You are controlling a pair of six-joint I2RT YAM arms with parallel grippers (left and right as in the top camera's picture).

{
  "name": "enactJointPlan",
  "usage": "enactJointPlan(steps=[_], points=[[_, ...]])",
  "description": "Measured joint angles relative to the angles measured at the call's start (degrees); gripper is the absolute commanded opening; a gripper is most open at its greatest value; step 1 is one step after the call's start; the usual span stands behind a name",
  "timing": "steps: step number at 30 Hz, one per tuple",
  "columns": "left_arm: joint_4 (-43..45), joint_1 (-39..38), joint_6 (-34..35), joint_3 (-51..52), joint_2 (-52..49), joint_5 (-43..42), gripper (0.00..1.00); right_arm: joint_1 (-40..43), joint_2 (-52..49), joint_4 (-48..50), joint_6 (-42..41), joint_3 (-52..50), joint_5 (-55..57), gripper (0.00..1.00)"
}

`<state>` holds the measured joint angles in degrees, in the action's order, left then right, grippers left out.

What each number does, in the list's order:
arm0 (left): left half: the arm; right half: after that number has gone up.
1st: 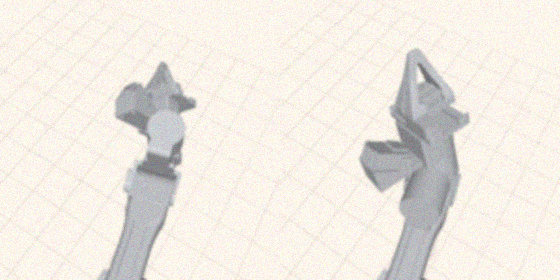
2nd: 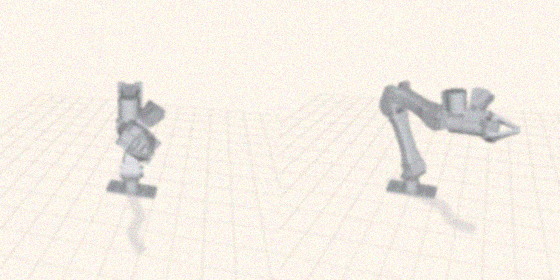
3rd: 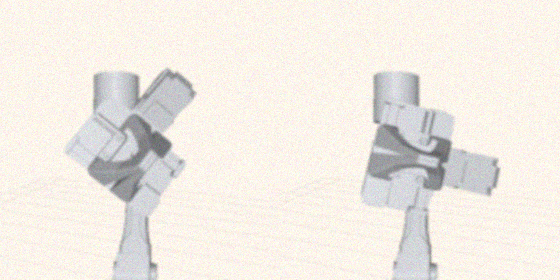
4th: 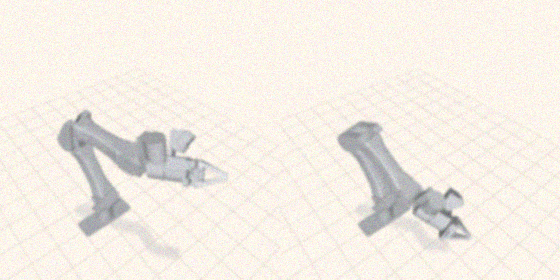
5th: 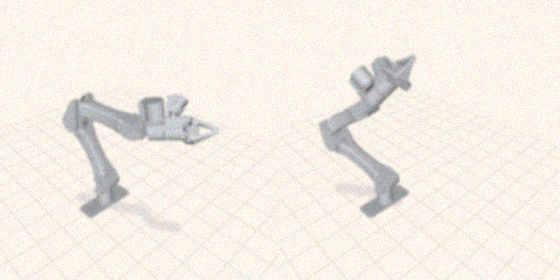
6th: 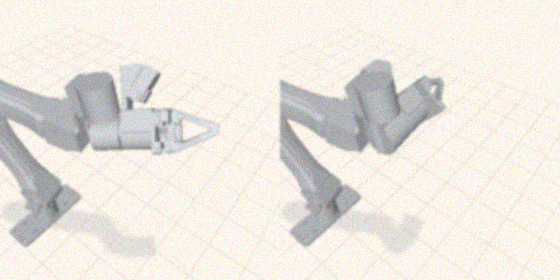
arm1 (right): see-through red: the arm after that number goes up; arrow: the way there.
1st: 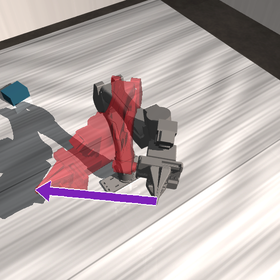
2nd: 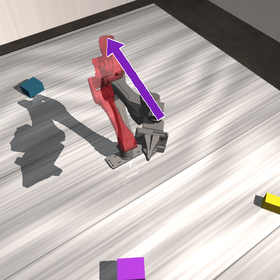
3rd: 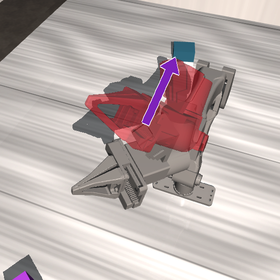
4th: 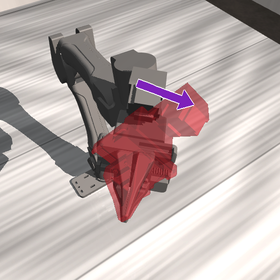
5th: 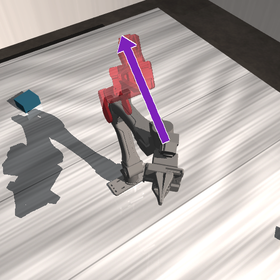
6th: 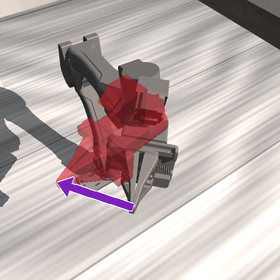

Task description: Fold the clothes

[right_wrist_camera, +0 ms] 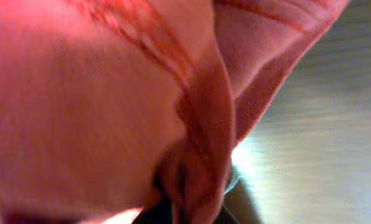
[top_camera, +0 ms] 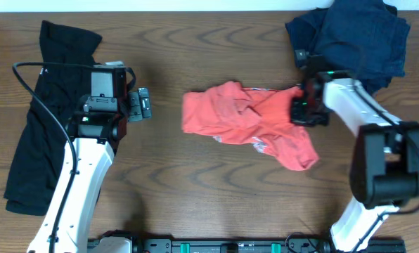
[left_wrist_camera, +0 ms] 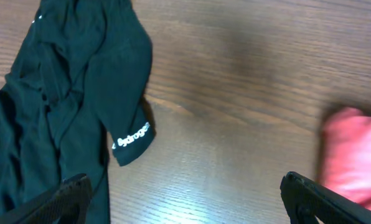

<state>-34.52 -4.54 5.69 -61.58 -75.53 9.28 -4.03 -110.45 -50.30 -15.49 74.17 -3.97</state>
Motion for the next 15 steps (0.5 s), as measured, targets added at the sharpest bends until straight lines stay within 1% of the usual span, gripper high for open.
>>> enactJointPlan(steps=[4, 8, 11, 15], points=[[-1.09, 0.66, 0.00, 0.00, 0.00, 0.15, 0.98, 3.52, 5.55, -1.49, 3.65, 0.00, -0.28, 0.01], [-1.64, 0.70, 0.00, 0.00, 0.00, 0.15, 0.98, 3.39, 10.84, -2.86, 6.71, 0.63, -2.82, 0.01], [-1.75, 0.70, 0.00, 0.00, 0.00, 0.15, 0.98, 1.07, 13.29, -3.48, 7.78, 2.29, -3.72, 0.01], [-1.77, 0.70, 0.00, 0.00, 0.00, 0.15, 0.98, -5.07, 14.08, -3.04, 8.09, 5.35, -4.39, 0.01]])
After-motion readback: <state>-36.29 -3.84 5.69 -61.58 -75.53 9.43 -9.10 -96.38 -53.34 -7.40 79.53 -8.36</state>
